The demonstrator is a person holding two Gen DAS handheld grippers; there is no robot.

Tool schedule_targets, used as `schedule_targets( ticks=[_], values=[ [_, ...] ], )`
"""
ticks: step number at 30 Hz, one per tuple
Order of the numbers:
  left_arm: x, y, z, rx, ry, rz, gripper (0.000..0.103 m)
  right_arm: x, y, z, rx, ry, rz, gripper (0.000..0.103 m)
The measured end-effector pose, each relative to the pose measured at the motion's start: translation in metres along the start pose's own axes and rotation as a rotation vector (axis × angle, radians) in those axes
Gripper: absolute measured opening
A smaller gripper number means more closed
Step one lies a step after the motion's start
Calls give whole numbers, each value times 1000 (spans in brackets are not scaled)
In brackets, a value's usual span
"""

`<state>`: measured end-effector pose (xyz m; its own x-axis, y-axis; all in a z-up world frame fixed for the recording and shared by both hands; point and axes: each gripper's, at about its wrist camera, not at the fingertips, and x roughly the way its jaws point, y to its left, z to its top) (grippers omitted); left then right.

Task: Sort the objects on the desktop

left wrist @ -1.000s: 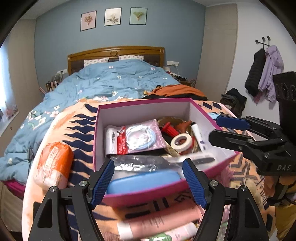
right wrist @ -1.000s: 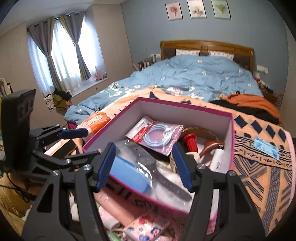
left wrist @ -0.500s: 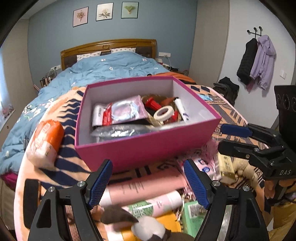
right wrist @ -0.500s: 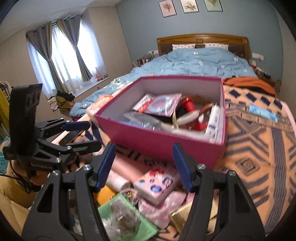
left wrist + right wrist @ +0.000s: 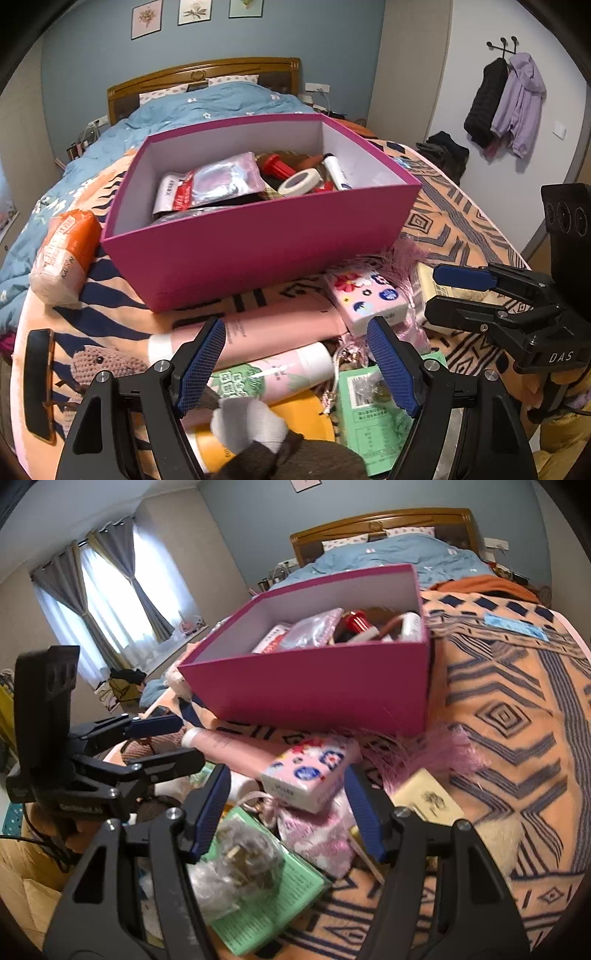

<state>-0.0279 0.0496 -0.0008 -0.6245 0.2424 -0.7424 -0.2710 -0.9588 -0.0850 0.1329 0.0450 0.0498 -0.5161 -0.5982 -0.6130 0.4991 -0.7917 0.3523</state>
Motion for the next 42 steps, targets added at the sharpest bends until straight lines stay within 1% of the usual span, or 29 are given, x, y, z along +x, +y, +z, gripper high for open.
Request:
schedule_targets(
  ticks=[8,16,19,24,26,30,32,35,38,42],
  values=[
    [3,-15,-5,20,16,-29,81,-16,-11,-22,51,5,-21,65],
    [4,-24,-13,28,31,-63,81,-32,-20,-31,75,-6,-53,65],
    [4,-27,-17,42,35,-59,81,-37,-25,-35,84,-4,-73,65],
    [-9,-21,-20,37,13,-60,81,-57,-31,-44,106,-16,-83,65],
    [-18,-20,-23,40,1,-64,81,-63,-26,-48,90,-13,-62,65],
    [-33,-23,-29,63,-6,-83,81,-68,2,-58,2,17,29,65],
    [-41,-28,-34,85,-15,-86,81,-69,21,-65,-62,45,80,65],
    [-52,-37,-43,113,-25,-103,81,-69,40,-78,-113,78,163,65],
    [-61,-46,-55,141,-25,-130,81,-68,52,-94,-137,120,191,65],
    [-69,-58,-74,181,-7,-172,81,-72,50,-116,-95,147,181,65]
  ],
)
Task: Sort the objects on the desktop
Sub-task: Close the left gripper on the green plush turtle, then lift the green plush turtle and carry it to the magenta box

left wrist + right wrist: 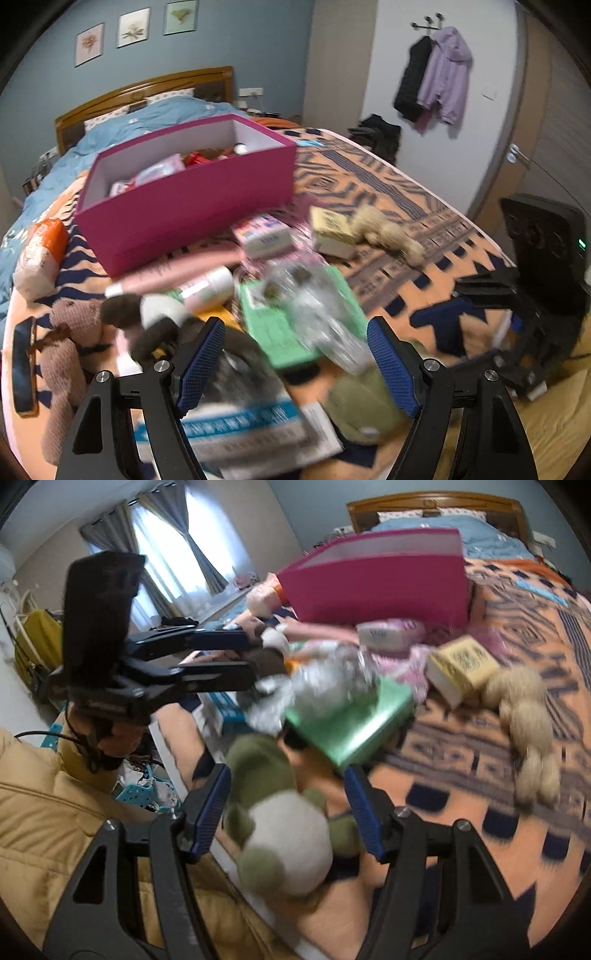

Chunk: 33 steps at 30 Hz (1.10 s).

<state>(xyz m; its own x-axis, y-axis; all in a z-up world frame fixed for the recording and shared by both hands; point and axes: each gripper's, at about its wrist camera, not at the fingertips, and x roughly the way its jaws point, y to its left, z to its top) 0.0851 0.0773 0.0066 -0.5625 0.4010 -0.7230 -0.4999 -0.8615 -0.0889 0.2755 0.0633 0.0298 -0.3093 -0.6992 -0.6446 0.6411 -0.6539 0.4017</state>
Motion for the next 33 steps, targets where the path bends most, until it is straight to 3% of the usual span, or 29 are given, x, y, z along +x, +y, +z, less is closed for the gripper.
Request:
schedule_targets(
  ticks=[5,10,20,23,29,33],
  values=[
    [-7,-17,-15,39,10,-44,81,-13,1,-22,40,-16,4,65],
    [-6,-32,-26,78,27,-89,81,-18,15,-35,-7,-3,-9,66],
    [14,-34,-40,53,93,-158,81,6,8,-46,-13,24,-114,66],
    [14,-30,-40,47,95,-182,81,9,5,-48,-10,15,-106,66],
    [16,-32,-41,65,125,-207,79,6,4,-41,-13,-38,-96,54],
    [15,-22,-36,2,132,-256,67,-9,-3,-31,25,-84,-80,52]
  ],
)
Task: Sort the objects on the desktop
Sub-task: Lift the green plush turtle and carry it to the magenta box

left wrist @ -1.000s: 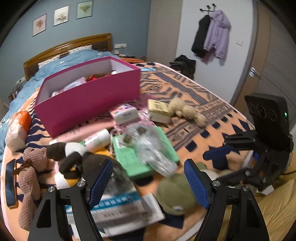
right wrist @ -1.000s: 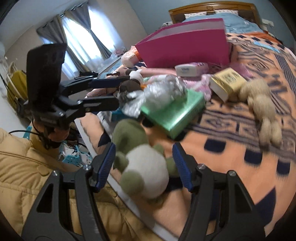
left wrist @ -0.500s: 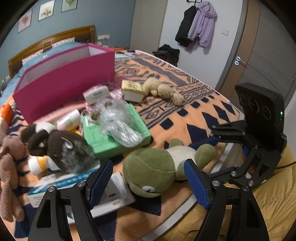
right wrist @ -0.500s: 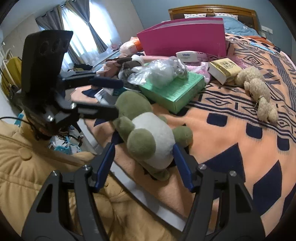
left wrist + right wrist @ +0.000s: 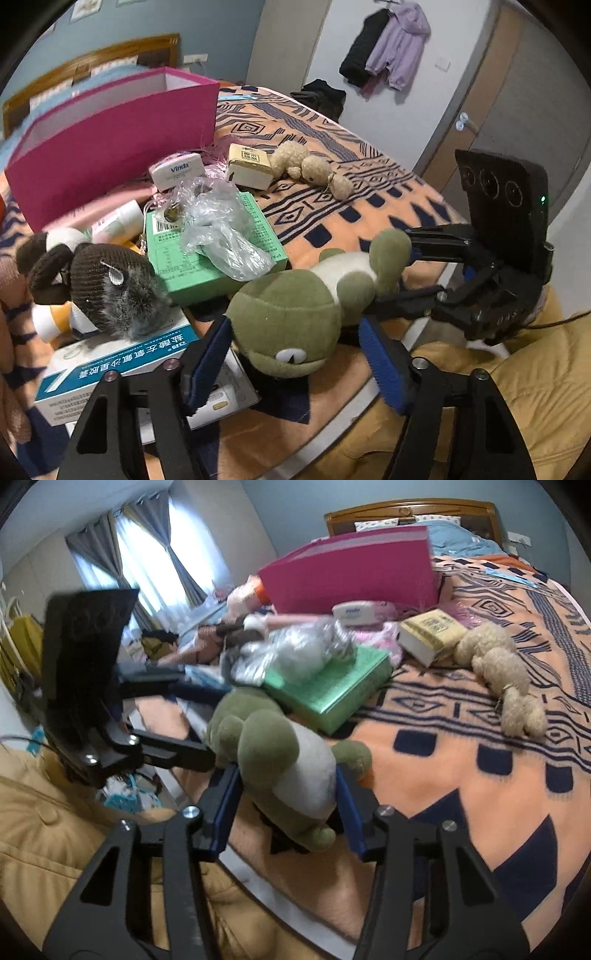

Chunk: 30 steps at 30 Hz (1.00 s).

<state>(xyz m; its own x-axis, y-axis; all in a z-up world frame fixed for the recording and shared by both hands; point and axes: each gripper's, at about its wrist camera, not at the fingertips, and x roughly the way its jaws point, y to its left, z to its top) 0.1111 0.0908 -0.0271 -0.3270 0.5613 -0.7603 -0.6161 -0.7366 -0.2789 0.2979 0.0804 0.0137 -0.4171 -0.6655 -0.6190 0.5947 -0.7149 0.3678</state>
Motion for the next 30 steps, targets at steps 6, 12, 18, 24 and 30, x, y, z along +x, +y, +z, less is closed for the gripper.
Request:
schedule_targets(
  ticks=[6,12,18,24,30],
  values=[
    [-12,4,11,-53,-49,-13,56,-18,1,19,-9,-67,-8,51],
    [-34,0,26,-48,-114,0,56,-30,1,38,-29,-124,15,51],
    [-54,5,47,-46,-183,51,58,-35,6,71,-81,-182,35,51],
    [-65,24,74,-83,-224,97,58,-28,4,109,-146,-225,35,51],
    [-71,36,100,-68,-256,150,68,-19,-5,140,-156,-256,54,51]
  ],
)
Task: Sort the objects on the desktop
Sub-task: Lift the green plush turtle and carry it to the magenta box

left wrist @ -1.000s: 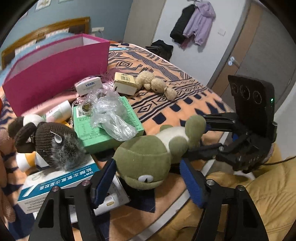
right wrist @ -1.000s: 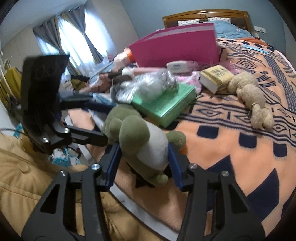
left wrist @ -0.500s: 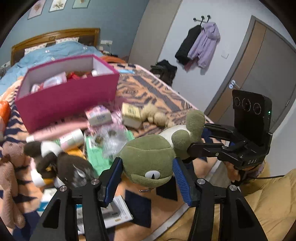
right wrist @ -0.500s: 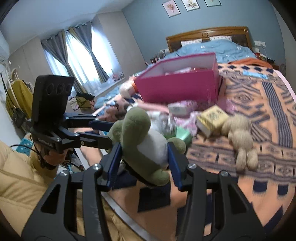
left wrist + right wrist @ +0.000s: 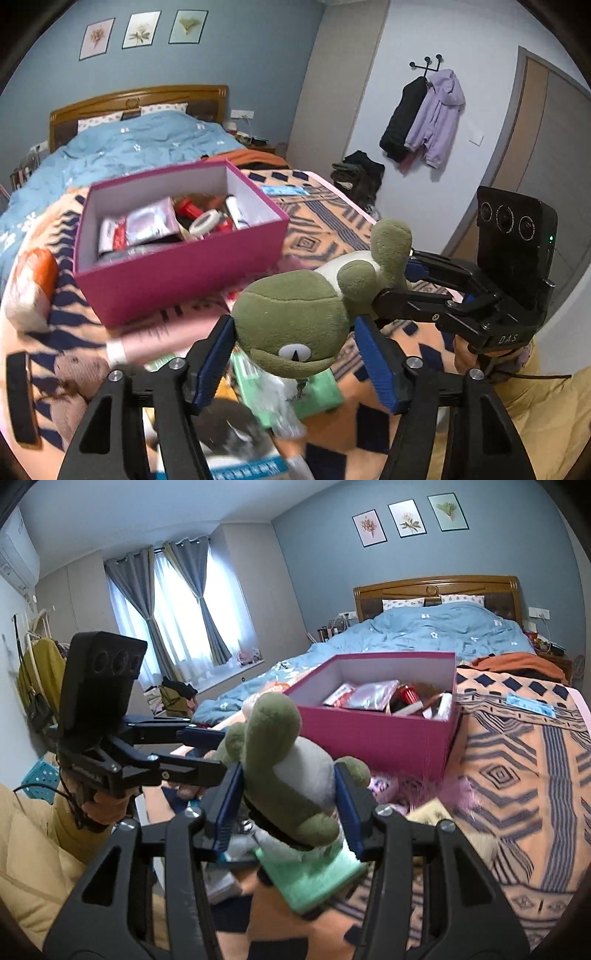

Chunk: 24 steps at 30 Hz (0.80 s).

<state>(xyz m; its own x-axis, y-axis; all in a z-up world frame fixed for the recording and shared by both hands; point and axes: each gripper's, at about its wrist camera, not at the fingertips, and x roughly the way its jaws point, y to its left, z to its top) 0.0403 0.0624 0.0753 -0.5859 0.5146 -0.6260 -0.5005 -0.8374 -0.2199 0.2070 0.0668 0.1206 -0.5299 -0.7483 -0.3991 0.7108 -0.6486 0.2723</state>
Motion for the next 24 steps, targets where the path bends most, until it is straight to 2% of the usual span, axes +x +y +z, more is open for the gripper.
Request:
schedule_targets(
  ticks=[10,24],
  values=[
    [16,30,28,-46,-2,-24,68,19,-26,30,27,-28,9,51],
    [35,50,58,-61,4,58,67,50,-45,61,11,-2,-9,51]
  ],
)
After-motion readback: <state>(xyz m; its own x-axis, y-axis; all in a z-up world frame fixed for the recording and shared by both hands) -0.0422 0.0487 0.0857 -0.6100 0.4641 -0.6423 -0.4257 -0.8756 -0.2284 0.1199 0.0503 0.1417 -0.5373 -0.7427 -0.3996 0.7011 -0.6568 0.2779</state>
